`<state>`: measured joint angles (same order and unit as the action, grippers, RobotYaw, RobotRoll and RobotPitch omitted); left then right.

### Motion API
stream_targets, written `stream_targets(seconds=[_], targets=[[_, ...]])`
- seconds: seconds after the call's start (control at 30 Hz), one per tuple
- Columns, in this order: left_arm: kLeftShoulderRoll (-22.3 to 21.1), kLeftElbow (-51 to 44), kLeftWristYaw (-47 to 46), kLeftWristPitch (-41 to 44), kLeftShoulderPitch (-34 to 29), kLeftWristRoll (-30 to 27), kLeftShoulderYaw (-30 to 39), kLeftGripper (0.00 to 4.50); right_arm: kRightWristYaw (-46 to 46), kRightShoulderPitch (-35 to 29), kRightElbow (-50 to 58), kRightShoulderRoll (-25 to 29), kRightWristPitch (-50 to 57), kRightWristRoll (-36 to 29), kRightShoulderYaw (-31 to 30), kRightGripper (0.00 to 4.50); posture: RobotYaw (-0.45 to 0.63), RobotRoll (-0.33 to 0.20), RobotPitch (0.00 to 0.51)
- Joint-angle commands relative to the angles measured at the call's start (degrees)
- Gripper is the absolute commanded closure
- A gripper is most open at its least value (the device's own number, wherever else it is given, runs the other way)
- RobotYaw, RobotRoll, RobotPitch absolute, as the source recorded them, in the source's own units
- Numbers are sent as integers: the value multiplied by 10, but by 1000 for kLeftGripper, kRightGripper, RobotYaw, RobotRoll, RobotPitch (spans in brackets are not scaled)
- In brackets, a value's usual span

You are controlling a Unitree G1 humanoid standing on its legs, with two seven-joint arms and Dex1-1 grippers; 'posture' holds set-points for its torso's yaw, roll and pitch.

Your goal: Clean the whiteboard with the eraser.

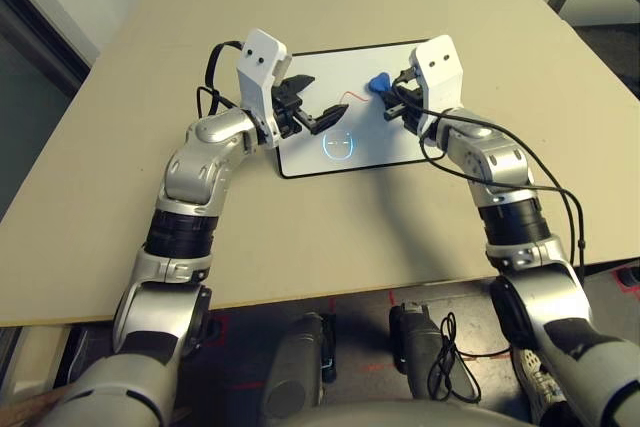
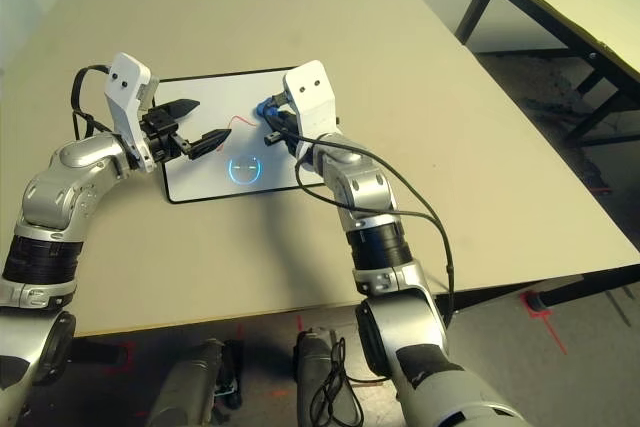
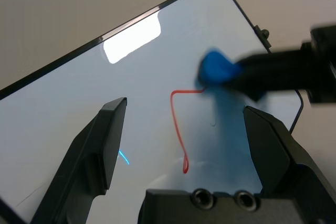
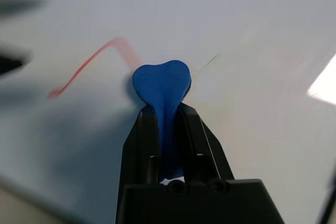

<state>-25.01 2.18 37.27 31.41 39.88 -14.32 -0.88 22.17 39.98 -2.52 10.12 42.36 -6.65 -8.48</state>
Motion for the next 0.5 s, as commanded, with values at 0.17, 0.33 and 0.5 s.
stream_targets(seconds=[0.17, 0.33, 0.5], targets=[[0, -3, 3, 2, -6, -3, -1, 0, -5, -14, 0, -2, 48, 4, -14, 4093, -31, 0, 190], [-1, -5, 5, 3, -7, -4, -2, 0, -39, 37, -55, 0, -15, 10, 35, 4094, -31, 0, 189], [-2, -6, 5, 4, -7, -4, -2, 0, -69, 71, -105, 6, -67, 13, 70, 4096, -24, 0, 190]])
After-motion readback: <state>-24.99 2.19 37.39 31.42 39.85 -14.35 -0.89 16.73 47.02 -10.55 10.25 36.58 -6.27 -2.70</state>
